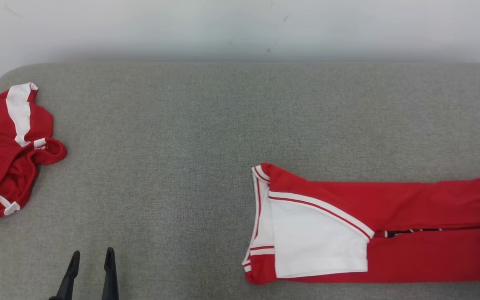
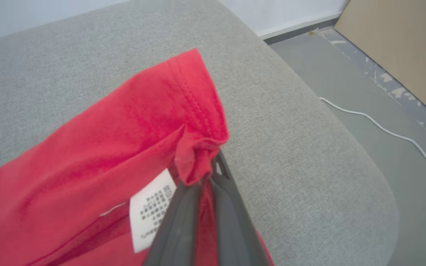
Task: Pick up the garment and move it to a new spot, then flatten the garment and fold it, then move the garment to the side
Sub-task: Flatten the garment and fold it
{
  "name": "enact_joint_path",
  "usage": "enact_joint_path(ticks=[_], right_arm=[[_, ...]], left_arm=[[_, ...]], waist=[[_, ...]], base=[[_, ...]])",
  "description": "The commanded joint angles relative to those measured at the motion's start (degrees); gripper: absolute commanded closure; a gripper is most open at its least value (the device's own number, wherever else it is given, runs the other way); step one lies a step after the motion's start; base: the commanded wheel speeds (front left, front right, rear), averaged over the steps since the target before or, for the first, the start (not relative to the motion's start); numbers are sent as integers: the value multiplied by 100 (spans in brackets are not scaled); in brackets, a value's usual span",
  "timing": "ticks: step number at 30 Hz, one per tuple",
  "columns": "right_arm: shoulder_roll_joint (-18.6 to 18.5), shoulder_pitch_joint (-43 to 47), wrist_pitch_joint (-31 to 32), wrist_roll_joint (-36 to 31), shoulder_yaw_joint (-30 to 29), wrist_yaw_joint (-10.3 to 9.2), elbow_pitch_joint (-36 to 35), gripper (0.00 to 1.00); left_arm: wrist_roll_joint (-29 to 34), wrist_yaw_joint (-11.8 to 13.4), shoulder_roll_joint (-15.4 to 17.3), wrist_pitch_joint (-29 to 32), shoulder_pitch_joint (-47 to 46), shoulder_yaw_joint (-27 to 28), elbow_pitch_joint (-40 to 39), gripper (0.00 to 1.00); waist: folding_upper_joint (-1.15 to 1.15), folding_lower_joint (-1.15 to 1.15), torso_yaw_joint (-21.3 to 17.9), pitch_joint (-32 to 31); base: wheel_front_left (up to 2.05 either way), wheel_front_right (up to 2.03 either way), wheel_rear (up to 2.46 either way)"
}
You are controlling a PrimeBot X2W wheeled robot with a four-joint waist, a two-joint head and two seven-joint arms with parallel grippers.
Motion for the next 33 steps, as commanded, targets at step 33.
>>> enact_joint_path(ticks=[33], right_arm=[[671, 424, 1000, 1197, 4298, -15, -1079, 100]], left_arm=[[-106, 12, -192, -18, 215, -166, 126, 0]], waist=[[-1, -1, 473, -621]], base=[[0, 0, 0]])
